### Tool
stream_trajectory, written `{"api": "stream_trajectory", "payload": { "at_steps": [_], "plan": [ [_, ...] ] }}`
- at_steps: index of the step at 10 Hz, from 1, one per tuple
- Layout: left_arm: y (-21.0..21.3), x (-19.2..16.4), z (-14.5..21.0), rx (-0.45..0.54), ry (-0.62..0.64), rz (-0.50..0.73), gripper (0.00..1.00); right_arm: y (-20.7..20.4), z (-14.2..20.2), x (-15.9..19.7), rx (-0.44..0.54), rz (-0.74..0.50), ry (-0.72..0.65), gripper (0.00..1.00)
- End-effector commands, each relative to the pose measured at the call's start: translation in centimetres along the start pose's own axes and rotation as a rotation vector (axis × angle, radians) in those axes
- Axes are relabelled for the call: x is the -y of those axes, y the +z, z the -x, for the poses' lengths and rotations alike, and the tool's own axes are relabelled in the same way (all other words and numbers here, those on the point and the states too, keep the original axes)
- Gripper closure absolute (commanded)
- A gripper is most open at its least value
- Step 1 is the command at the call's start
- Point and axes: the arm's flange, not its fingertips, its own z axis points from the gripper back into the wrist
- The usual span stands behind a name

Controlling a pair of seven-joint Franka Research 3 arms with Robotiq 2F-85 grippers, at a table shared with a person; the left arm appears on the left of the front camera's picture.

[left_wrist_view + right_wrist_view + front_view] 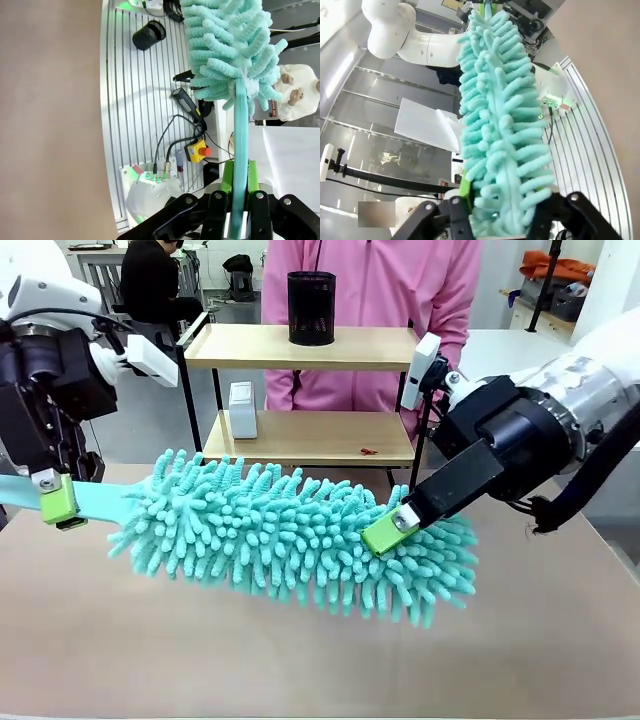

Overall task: Clean the shelf.
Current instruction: Hand the Duster back to the human.

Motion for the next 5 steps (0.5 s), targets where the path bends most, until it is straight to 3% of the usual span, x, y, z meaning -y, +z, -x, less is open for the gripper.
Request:
{"api": "stream_trajectory", "payload": {
  "at_steps": [1, 5],
  "plan": [
    [0.70, 0.83, 0.35, 0.001, 0.019, 0.004, 0.88, 0.09, 1.11, 0.36, -0.013, -0.018, 0.035, 1.00],
    [0.72, 0.62, 0.34, 0.012, 0.026, 0.008, 0.88, 0.07, 1.13, 0.40, -0.028, -0.013, 0.027, 1.00]
  ]
}}
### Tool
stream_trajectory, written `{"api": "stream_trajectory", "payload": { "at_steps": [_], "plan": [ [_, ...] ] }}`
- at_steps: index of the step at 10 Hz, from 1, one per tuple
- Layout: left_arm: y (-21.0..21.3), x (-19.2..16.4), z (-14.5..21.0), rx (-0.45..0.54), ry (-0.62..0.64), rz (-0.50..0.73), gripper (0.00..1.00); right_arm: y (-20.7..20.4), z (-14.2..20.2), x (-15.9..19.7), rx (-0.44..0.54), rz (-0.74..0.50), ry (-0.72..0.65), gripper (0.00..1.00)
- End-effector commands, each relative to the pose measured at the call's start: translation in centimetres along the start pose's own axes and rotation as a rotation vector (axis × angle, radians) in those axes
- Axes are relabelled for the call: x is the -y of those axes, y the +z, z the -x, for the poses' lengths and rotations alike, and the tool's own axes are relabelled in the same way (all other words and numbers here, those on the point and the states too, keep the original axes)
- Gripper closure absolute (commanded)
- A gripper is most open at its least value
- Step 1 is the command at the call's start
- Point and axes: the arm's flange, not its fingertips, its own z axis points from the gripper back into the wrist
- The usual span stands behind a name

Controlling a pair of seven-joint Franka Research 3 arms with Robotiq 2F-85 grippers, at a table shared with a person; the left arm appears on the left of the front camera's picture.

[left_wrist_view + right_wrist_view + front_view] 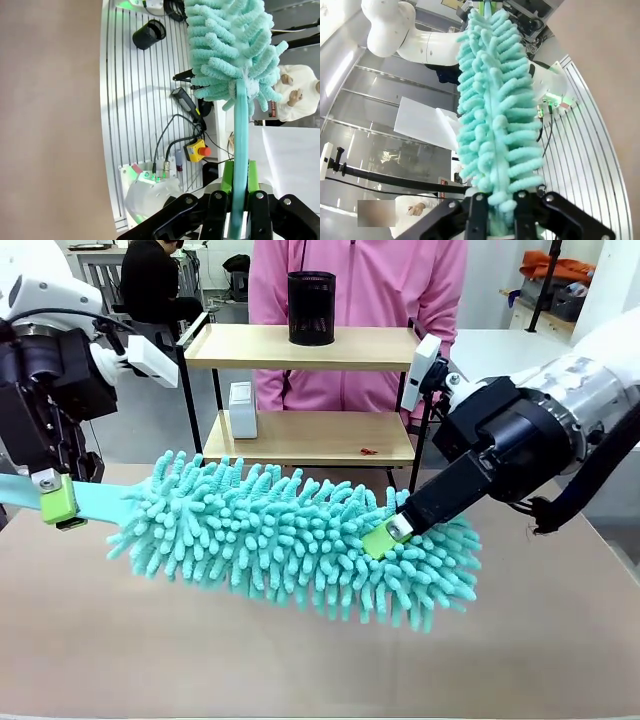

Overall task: Clean the shelf.
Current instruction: Hand the Duster back to the human.

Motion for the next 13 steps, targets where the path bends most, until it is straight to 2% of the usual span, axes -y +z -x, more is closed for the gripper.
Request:
{"api": "stream_trajectory", "payload": {
  "at_steps": [1, 2, 3, 4, 5, 6, 8, 9, 10, 12, 13],
  "plan": [
    [0.8, 0.6, 0.3, 0.016, 0.019, 0.008, 0.88, 0.1, 1.0, 0.4, -0.024, -0.019, 0.028, 1.00],
    [0.8, 0.5, 0.3, 0.020, 0.026, -0.002, 0.88, 0.1, 1.0, 0.4, -0.029, -0.018, 0.026, 1.00],
    [0.9, 0.6, 0.3, 0.026, 0.034, -0.008, 0.75, 0.2, 1.0, 0.4, -0.030, -0.013, 0.021, 1.00],
    [1.1, 0.8, 0.4, 0.043, 0.019, -0.022, 0.32, 0.3, 1.1, 0.4, -0.031, -0.012, 0.017, 1.00],
    [1.3, 0.8, 0.4, 0.072, 0.026, -0.038, 0.19, 0.4, 1.1, 0.5, -0.033, -0.013, 0.013, 1.00],
    [1.5, 0.9, 0.5, 0.094, 0.042, -0.071, 0.00, 0.4, 1.1, 0.5, -0.036, -0.017, 0.012, 1.00],
    [2.2, 1.3, 1.4, 0.149, 0.063, -0.112, 0.00, 0.5, 1.1, 0.6, -0.037, -0.020, 0.005, 1.00],
    [3.3, 1.4, 2.8, 0.236, 0.088, -0.151, 0.00, 1.0, 1.2, 0.8, -0.029, -0.018, -0.013, 1.00],
    [4.7, 1.6, 5.0, 0.376, 0.117, -0.191, 0.00, 2.0, 1.4, 1.0, -0.017, -0.027, -0.031, 1.00],
    [8.1, 2.5, 11.6, 0.866, 0.196, -0.263, 0.00, 6.1, 1.9, 1.2, 0.044, -0.087, -0.106, 1.00],
    [9.2, 2.9, 15.1, 1.121, 0.237, -0.300, 0.00, 9.1, 2.3, 0.7, 0.117, -0.116, -0.130, 1.00]
  ]
}}
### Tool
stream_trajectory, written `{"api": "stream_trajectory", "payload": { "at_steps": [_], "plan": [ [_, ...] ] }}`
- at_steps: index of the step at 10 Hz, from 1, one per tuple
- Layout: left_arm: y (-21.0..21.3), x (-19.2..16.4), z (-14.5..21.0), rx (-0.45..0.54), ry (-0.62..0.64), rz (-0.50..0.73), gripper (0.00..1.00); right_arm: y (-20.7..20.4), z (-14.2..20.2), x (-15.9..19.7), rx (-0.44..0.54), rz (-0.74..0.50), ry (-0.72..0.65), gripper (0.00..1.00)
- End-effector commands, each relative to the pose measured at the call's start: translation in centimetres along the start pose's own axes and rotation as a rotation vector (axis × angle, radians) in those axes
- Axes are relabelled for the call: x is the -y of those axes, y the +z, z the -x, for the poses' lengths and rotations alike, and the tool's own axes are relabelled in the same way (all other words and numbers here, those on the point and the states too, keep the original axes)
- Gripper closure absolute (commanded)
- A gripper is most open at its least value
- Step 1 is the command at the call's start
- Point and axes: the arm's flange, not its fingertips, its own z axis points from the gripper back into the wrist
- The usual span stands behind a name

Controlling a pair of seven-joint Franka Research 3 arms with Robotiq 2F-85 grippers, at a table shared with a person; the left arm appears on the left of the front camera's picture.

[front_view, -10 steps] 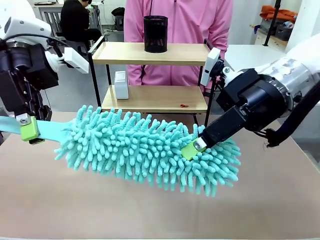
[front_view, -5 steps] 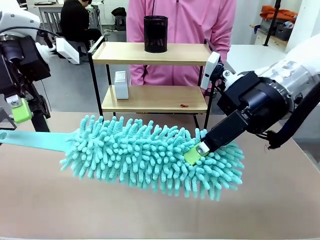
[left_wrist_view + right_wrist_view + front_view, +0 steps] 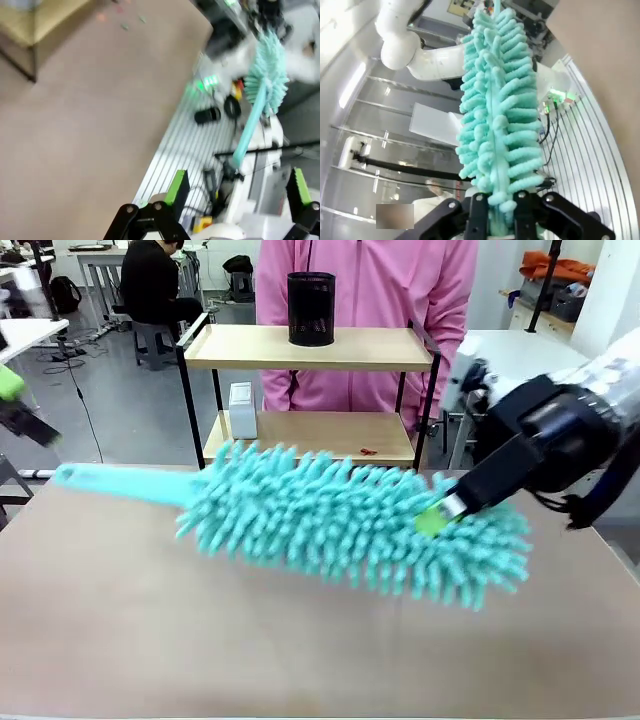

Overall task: Clean the shelf.
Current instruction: Hand the Duster back to the human.

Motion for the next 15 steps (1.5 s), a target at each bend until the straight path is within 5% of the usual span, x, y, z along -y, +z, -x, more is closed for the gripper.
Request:
{"api": "stream_trajectory", "payload": {
  "at_steps": [1, 3, 4, 5, 6, 7, 11, 15],
  "plan": [
    [2.9, -1.0, 3.2, 0.652, 0.090, -0.054, 0.00, 6.4, 0.8, -2.3, 0.158, -0.094, -0.037, 1.00],
    [4.2, -4.3, 4.9, 0.912, 0.150, -0.069, 0.00, 12.3, 2.3, -4.4, 0.410, -0.224, 0.047, 1.00],
    [4.4, -6.6, 4.9, 0.957, 0.198, -0.033, 0.00, 14.7, 3.4, -4.7, 0.562, -0.225, 0.080, 1.00],
    [4.0, -9.2, 4.6, 0.944, 0.251, -0.001, 0.00, 17.4, 4.9, -4.3, 0.761, -0.203, 0.094, 1.00],
    [7.4, -5.9, 6.8, 0.658, 0.198, -0.026, 0.00, 19.3, 6.5, -3.6, 0.888, -0.204, 0.085, 0.86],
    [7.4, -5.9, 6.8, 0.658, 0.198, -0.026, 0.00, 20.9, 8.1, -2.3, 1.020, -0.102, 0.007, 0.86],
    [7.4, -5.9, 6.8, 0.658, 0.198, -0.026, 0.00, 24.3, 13.8, 5.2, 1.166, 0.010, -0.383, 0.86],
    [7.4, -5.9, 6.8, 0.658, 0.198, -0.026, 0.00, 24.7, 16.1, 9.8, 1.158, -0.044, -0.586, 0.86]
  ]
}}
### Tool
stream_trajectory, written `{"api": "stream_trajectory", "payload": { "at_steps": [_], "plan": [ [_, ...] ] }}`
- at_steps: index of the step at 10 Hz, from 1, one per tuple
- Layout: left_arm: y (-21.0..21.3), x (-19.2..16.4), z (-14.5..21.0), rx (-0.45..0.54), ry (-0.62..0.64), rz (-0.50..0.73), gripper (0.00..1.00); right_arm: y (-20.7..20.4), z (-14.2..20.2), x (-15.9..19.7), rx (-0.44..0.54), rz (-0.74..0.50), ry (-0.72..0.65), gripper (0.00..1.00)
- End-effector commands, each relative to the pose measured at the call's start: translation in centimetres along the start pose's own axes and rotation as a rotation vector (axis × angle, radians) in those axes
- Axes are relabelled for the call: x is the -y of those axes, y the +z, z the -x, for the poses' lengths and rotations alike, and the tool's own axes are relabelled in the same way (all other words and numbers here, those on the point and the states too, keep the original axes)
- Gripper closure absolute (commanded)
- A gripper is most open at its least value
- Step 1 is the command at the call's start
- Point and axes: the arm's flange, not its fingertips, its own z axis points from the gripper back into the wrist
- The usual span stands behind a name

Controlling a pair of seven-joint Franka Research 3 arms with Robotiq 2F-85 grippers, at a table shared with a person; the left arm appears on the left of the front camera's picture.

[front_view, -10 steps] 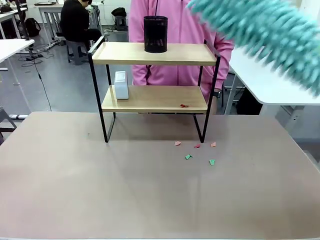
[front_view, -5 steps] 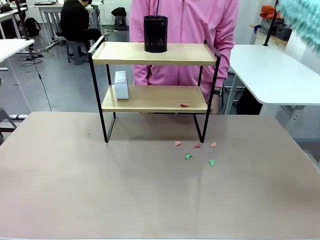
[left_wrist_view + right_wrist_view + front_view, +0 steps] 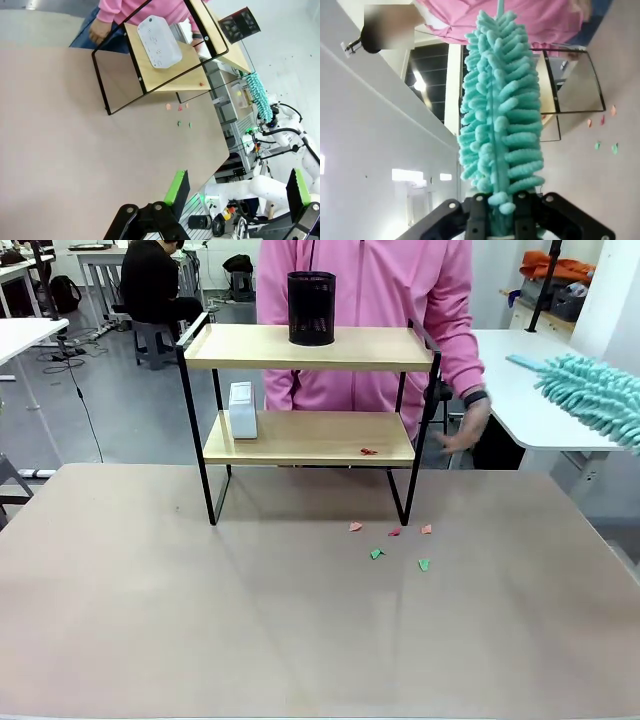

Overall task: Clean the shelf.
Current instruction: Hand the Duster back to the human.

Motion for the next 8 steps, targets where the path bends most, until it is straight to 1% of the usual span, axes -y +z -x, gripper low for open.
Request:
{"api": "stream_trajectory", "payload": {
  "at_steps": [1, 3, 4, 8],
  "plan": [
    [0.39, 0.16, 0.04, -0.005, -0.003, 0.003, 0.00, -0.76, 4.03, 0.83, -0.004, 0.002, -0.048, 0.86],
    [0.39, 0.16, 0.04, -0.005, -0.003, 0.003, 0.00, -1.11, 3.99, 1.12, -0.013, 0.019, -0.062, 0.86],
    [0.39, 0.16, 0.04, -0.005, -0.003, 0.003, 0.00, -1.22, 4.04, 1.29, -0.008, 0.052, -0.066, 0.86],
    [0.39, 0.16, 0.04, -0.005, -0.003, 0.003, 0.00, -1.55, 4.26, 1.52, 0.000, 0.045, -0.053, 0.86]
  ]
}}
